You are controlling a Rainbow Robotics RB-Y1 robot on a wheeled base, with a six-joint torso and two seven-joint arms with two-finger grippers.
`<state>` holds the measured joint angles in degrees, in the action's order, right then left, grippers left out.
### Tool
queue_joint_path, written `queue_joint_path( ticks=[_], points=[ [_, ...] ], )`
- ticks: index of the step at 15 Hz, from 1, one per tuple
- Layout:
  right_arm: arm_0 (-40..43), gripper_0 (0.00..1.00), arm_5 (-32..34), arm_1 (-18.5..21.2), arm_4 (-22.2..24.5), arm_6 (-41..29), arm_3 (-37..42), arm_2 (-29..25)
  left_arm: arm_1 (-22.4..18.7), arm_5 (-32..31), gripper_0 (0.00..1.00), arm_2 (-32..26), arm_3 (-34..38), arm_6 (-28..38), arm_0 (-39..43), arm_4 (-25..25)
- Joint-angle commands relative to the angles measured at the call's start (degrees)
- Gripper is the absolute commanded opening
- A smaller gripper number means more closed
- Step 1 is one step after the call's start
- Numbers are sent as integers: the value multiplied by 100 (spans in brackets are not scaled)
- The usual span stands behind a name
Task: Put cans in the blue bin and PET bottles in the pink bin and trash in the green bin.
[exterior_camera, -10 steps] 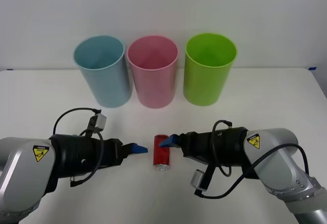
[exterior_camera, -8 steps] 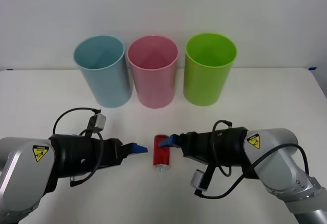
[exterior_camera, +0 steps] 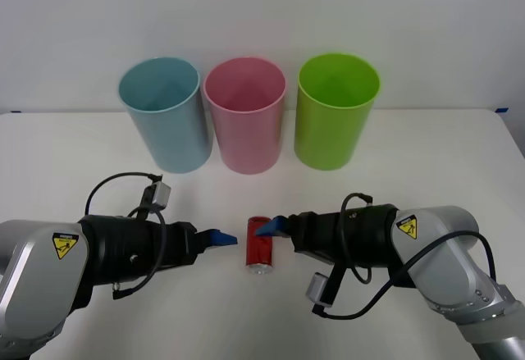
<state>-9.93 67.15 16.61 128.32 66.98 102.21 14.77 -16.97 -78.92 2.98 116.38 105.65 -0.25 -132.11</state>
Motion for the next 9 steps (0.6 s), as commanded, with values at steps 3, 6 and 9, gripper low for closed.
queue_joint_path(
  ticks=[3, 6, 9],
  points=[
    [0, 100, 0, 0, 0, 0, 1, 0, 1, 0, 100, 1, -2, 0, 8, 1],
    [0, 100, 0, 0, 0, 0, 1, 0, 1, 0, 100, 1, -2, 0, 8, 19],
    [0, 100, 0, 0, 0, 0, 1, 0, 1, 0, 100, 1, -10, 0, 16, 19]
  ],
)
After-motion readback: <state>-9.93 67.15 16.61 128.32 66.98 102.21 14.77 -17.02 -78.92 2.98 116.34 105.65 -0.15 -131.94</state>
